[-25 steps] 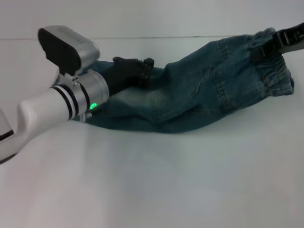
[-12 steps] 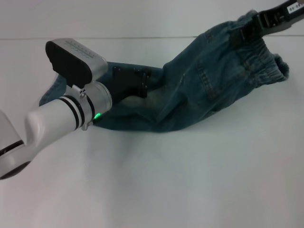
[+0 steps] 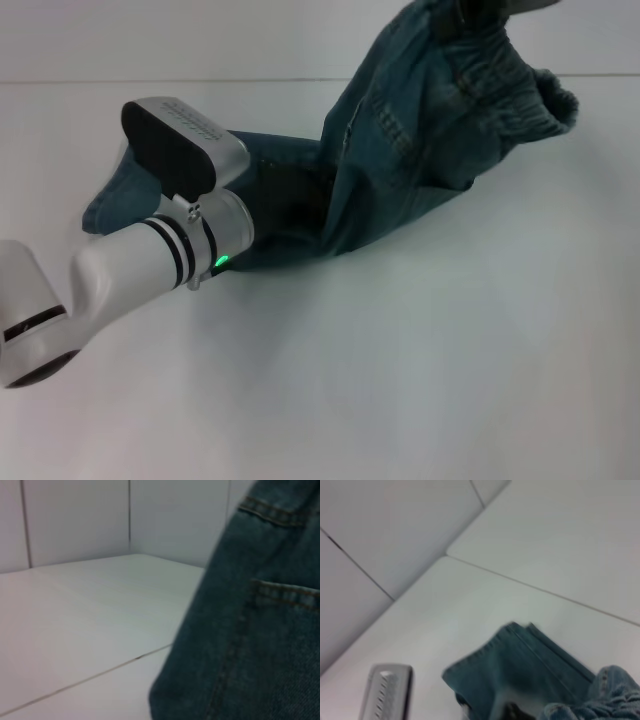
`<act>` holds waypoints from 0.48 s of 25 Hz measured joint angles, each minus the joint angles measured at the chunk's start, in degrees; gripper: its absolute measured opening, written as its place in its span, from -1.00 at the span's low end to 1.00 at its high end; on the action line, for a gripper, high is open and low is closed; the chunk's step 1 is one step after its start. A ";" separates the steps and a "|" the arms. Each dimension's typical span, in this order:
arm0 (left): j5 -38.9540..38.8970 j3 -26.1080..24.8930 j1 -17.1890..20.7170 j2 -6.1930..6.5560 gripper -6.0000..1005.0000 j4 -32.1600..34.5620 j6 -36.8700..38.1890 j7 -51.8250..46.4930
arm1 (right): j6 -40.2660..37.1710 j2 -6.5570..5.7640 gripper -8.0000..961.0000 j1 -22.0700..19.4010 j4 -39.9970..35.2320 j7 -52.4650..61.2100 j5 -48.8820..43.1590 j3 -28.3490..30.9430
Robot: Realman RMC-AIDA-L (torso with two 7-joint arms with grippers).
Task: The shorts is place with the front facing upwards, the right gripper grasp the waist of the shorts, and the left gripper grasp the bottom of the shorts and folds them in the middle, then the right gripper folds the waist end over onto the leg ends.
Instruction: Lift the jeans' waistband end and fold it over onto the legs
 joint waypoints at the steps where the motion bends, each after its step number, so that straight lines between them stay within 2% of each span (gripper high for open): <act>1: 0.00 0.07 -0.25 0.00 -0.97 -0.42 0.05 0.07 | 0.09 0.00 -0.74 0.17 0.02 -0.05 0.63 -0.07; 12: 0.08 -0.48 -3.53 0.00 -0.97 -6.03 3.40 2.31 | 2.13 0.90 -0.74 3.06 1.06 -0.98 1.78 -1.60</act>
